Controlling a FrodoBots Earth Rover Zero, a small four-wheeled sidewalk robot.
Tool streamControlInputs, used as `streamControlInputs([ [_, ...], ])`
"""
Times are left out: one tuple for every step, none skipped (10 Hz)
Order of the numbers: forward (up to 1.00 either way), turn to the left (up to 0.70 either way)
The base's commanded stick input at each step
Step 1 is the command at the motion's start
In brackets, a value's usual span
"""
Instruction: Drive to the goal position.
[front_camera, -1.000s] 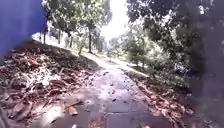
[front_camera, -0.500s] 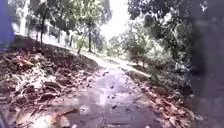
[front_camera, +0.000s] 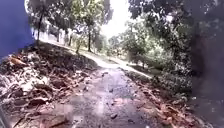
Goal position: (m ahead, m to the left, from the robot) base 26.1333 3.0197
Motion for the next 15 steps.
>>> streamControlInputs([
  [0.5, 0.0],
  [0.5, 0.0],
  [0.5, 0.0],
  [0.5, 0.0],
  [0.5, 0.26],
  [0.5, 0.45],
  [0.5, 0.3],
  [0.5, 0.03],
  [0.5, 0.06],
  [0.5, 0.25],
  [0.5, 0.48],
  [0.5, 0.44],
  [0.5, 0.0],
  [0.5, 0.0],
  [0.5, 0.0],
])
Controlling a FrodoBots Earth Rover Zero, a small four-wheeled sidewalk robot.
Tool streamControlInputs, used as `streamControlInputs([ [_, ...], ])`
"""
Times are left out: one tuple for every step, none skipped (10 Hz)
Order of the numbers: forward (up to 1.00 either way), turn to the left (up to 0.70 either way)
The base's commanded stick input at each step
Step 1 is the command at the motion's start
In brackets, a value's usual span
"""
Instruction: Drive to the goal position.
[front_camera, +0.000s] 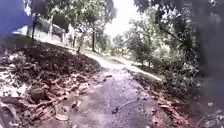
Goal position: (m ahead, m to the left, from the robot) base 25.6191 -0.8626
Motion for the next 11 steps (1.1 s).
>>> streamControlInputs([
  [0.5, 0.0],
  [0.5, 0.0],
  [0.5, 0.0],
  [0.5, 0.0],
  [0.5, 0.0],
  [0.5, 0.0],
  [0.5, 0.0],
  [0.5, 0.0],
  [0.5, 0.0],
  [0.5, 0.0],
  [0.5, 0.0],
])
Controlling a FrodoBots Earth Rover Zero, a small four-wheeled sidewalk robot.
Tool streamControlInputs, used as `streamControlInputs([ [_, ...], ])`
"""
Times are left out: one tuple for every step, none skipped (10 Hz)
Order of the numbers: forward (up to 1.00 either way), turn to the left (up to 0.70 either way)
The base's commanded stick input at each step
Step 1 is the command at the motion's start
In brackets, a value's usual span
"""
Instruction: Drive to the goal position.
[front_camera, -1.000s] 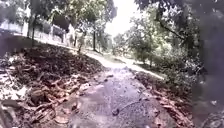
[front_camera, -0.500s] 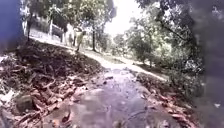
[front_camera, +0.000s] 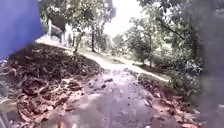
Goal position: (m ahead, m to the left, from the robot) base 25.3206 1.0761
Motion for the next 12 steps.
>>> streamControlInputs([
  [0.5, 0.0],
  [0.5, -0.05],
  [0.5, 0.0],
  [0.5, 0.0],
  [0.5, -0.04],
  [0.5, -0.08],
  [0.5, -0.05],
  [0.5, 0.0],
  [0.5, 0.0],
  [0.5, 0.0],
  [0.5, 0.0],
  [0.5, 0.0],
])
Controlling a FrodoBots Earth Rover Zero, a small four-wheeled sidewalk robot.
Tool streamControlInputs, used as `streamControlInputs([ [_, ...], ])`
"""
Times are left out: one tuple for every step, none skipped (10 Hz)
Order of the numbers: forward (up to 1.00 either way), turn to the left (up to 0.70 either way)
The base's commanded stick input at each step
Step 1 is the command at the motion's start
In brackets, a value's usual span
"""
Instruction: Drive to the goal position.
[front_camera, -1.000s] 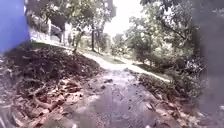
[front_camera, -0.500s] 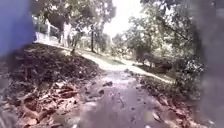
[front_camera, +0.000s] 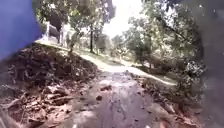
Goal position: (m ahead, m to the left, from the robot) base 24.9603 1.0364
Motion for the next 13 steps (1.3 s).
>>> streamControlInputs([
  [0.5, 0.0],
  [0.5, 0.0],
  [0.5, 0.0],
  [0.5, 0.0],
  [0.5, 0.0],
  [0.5, 0.0],
  [0.5, 0.0],
  [0.5, 0.0],
  [0.5, 0.0],
  [0.5, 0.0],
  [0.5, 0.03],
  [0.5, 0.14],
  [0.5, 0.41],
])
